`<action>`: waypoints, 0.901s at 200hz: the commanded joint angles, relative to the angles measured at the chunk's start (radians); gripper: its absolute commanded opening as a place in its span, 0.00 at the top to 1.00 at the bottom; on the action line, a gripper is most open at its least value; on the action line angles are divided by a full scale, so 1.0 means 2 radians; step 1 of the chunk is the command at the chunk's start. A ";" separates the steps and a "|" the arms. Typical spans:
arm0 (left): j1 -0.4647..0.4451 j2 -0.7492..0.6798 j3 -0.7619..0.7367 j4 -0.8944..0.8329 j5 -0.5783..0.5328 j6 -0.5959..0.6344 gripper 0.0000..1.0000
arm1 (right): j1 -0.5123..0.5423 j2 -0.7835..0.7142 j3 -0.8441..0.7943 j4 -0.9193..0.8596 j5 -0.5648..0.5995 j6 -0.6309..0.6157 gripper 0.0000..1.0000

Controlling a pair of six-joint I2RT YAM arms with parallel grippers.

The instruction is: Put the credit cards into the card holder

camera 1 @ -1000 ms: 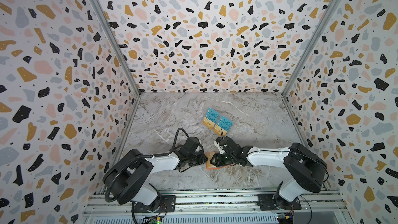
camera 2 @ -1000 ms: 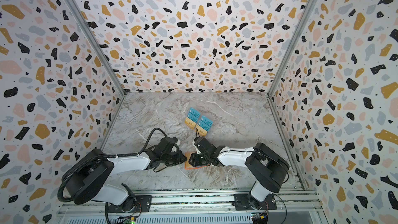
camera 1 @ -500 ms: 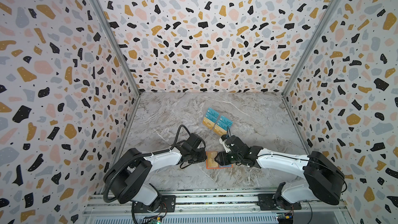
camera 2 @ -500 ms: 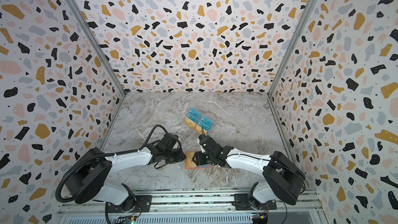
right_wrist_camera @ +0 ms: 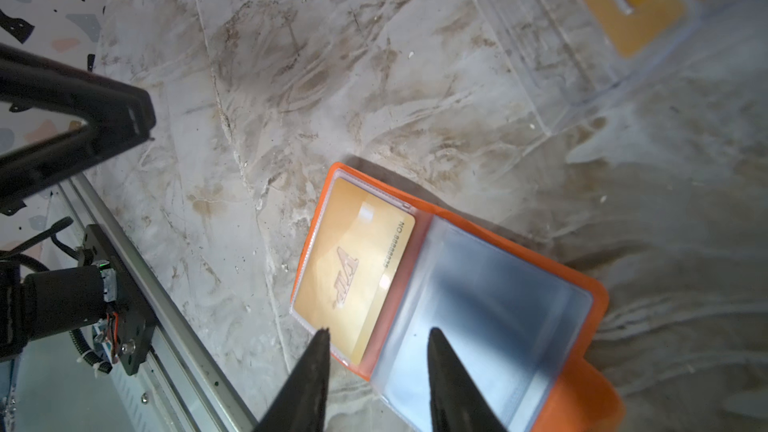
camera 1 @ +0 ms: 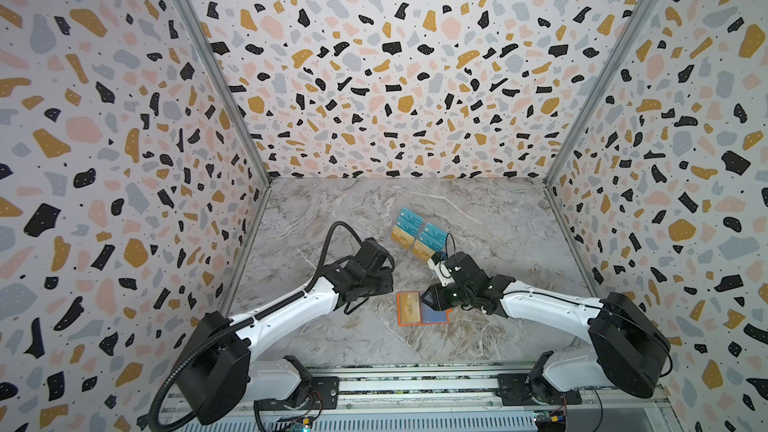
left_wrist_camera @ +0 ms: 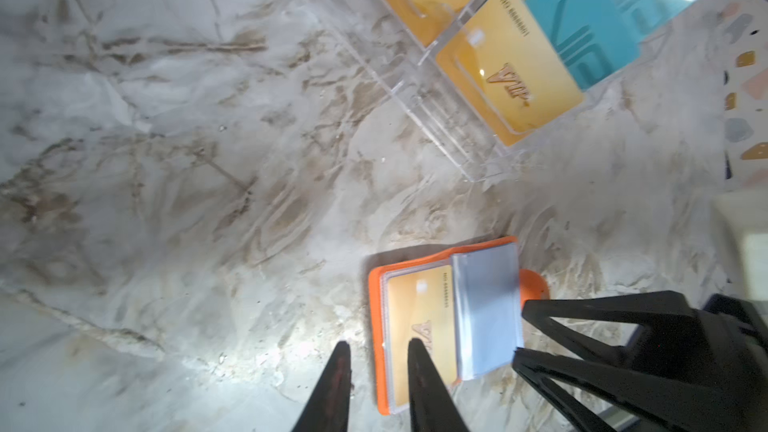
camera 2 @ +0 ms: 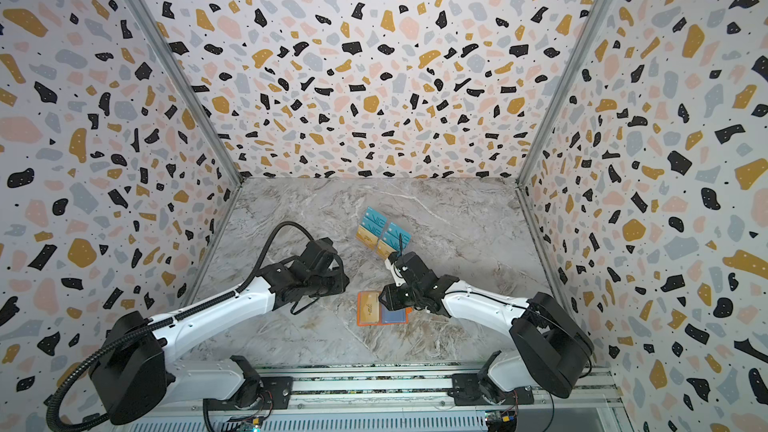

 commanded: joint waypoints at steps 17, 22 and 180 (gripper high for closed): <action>-0.042 0.025 0.027 0.053 0.043 -0.017 0.72 | -0.002 0.009 0.008 0.010 -0.022 -0.016 0.72; -0.046 0.031 0.025 0.070 0.054 -0.022 0.72 | -0.003 0.011 0.006 0.011 -0.024 -0.016 0.74; -0.060 0.151 -0.068 0.304 0.153 -0.095 0.72 | -0.032 0.019 -0.054 0.001 0.013 -0.017 0.86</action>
